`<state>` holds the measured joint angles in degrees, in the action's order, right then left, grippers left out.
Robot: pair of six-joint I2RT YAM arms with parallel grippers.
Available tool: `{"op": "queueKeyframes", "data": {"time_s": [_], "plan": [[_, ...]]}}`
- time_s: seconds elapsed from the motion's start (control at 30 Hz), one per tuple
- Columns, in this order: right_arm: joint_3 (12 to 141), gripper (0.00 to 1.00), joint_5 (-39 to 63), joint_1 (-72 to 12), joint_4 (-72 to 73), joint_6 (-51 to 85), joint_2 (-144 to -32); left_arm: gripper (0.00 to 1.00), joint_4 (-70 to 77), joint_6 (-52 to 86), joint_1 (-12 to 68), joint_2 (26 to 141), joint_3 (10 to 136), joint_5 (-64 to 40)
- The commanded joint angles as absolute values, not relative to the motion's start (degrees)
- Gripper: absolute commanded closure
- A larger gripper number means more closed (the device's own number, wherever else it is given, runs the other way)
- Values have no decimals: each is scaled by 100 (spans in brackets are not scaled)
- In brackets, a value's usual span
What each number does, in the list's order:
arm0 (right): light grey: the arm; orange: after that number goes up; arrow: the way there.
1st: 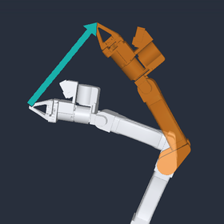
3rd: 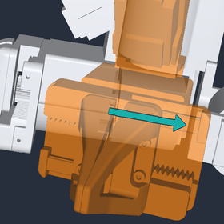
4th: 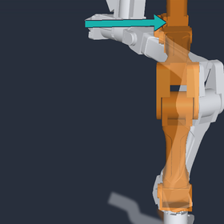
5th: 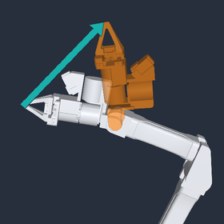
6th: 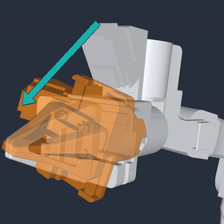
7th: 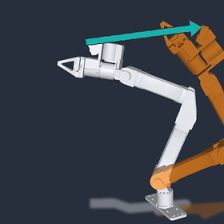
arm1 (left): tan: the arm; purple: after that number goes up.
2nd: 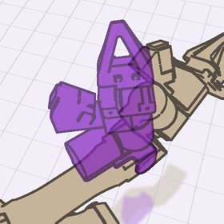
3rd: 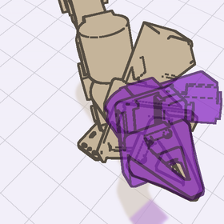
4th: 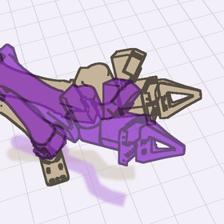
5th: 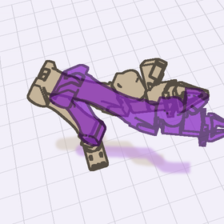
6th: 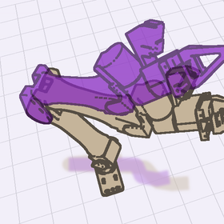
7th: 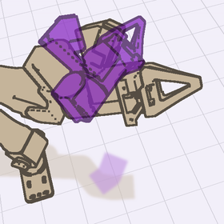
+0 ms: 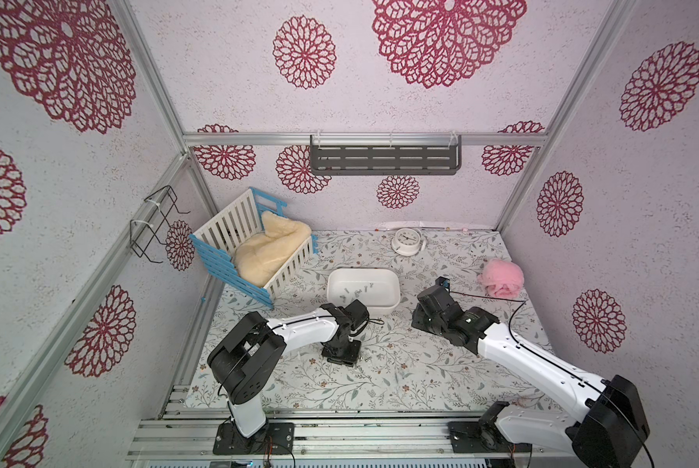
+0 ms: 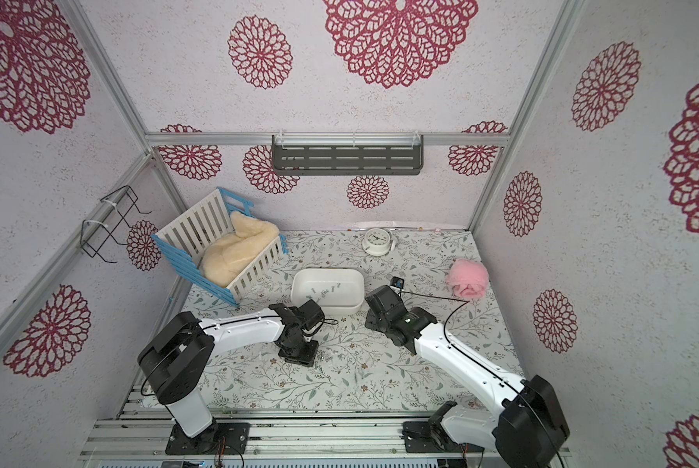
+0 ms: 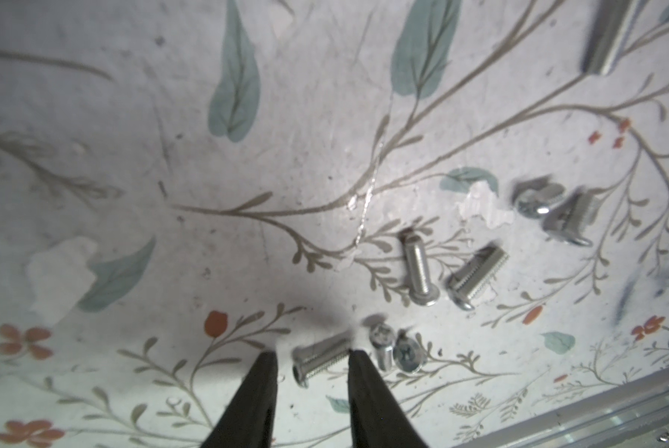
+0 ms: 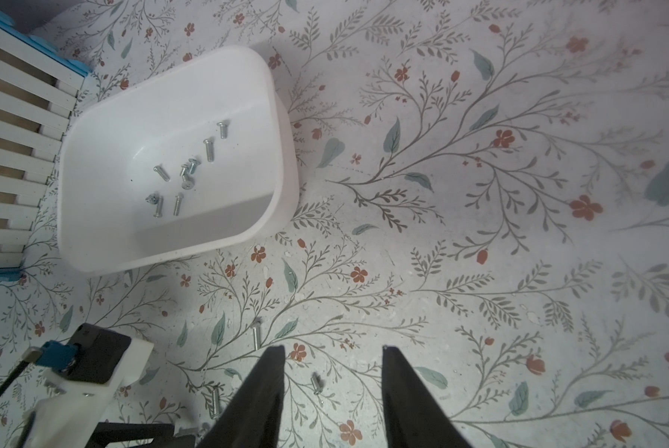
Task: Put the screws on the desktop into the storage box
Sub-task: Pick up the screw from the center of the board.
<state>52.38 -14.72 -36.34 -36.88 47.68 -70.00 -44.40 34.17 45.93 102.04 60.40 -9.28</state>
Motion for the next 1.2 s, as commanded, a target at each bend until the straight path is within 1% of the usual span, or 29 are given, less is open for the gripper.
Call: {"op": "queueKeyframes", "data": {"time_s": [0.0, 0.7, 0.97, 1.17], "plan": [[5336, 55, -1445, -3595, -3524, 4790, -7025, 66, -4269, 3413, 4719, 10566, 5915, -879], [5346, 55, -1381, -3595, -3513, 4781, -7052, 70, -4284, 3600, 5176, 11045, 5806, -752], [5344, 55, -1363, -3599, -3502, 4781, -7086, 73, -4359, 3650, 5202, 11136, 5684, -558], [5347, 55, -1356, -3595, -3498, 4781, -7077, 78, -4453, 3682, 5192, 11193, 5667, -374]]}}
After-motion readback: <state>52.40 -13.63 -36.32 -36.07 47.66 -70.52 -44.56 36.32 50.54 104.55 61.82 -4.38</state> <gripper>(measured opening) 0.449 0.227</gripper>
